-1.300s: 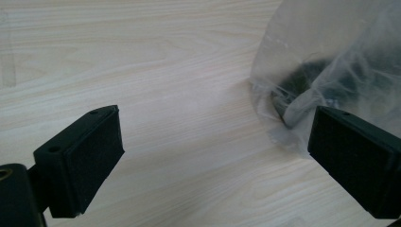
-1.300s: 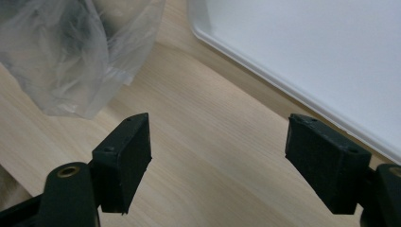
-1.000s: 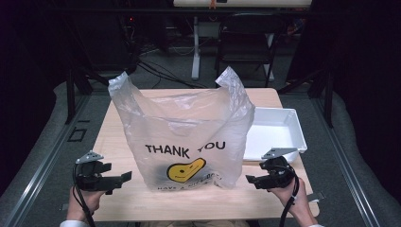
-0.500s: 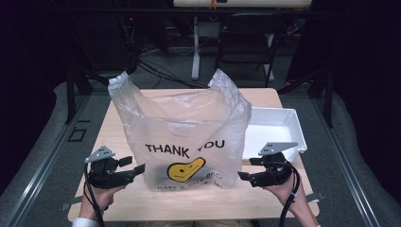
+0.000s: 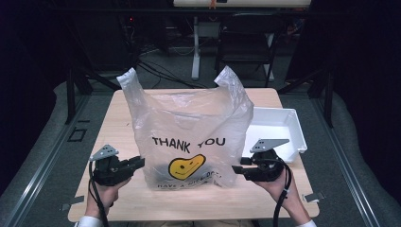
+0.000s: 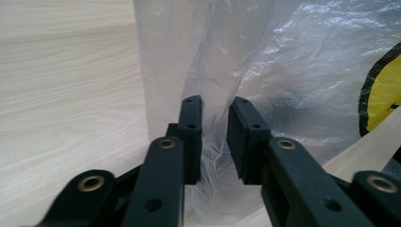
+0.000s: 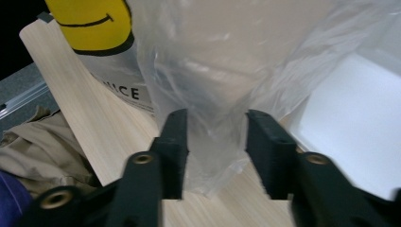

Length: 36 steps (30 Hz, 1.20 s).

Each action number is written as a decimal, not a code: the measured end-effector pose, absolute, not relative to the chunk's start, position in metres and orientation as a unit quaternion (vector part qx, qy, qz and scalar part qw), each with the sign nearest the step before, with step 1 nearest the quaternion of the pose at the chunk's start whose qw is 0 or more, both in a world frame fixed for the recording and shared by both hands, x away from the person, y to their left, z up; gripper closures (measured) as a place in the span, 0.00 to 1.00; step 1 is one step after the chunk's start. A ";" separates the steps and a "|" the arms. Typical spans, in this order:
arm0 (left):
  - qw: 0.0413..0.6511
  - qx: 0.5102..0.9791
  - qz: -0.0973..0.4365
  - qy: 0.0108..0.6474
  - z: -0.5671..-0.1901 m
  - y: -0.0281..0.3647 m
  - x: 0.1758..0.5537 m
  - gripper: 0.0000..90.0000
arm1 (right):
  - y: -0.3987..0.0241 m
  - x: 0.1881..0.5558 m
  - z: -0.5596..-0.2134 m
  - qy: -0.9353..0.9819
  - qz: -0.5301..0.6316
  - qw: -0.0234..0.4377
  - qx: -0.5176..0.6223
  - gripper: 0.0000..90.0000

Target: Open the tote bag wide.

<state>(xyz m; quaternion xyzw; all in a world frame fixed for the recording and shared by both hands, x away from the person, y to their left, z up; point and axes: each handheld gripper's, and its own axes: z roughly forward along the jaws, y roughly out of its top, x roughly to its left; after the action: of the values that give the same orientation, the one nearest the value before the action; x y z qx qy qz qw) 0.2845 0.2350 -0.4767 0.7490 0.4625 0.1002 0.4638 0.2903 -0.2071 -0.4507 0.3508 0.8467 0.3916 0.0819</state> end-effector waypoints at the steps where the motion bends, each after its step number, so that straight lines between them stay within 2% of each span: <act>1: 0.462 0.751 0.097 0.462 -0.477 0.234 0.285 0.90 | -0.205 0.291 -0.452 0.846 0.392 0.083 0.351 0.76; 4: 0.462 0.751 0.102 0.461 -0.479 0.232 0.286 0.98 | -0.201 0.292 -0.454 0.849 0.390 0.089 0.346 0.86; 8: 0.464 0.750 0.100 0.461 -0.480 0.232 0.287 1.00 | -0.198 0.294 -0.457 0.848 0.391 0.101 0.345 0.95; 11: 0.462 0.751 0.096 0.461 -0.481 0.234 0.288 1.00 | -0.198 0.296 -0.461 0.848 0.387 0.102 0.346 0.97; 22: 0.432 0.770 0.091 0.460 -0.488 0.234 0.284 1.00 | -0.201 0.296 -0.475 0.849 0.378 0.097 0.357 0.97; 36: 0.395 0.793 0.079 0.456 -0.500 0.228 0.289 1.00 | -0.198 0.304 -0.497 0.852 0.347 0.062 0.387 0.97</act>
<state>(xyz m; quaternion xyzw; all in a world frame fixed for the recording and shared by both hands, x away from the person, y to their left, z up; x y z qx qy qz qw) 0.2889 0.2278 -0.5000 0.7935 0.4559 0.0790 0.3953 0.3042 -0.1976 -0.4967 0.3873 0.8519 0.3471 0.0625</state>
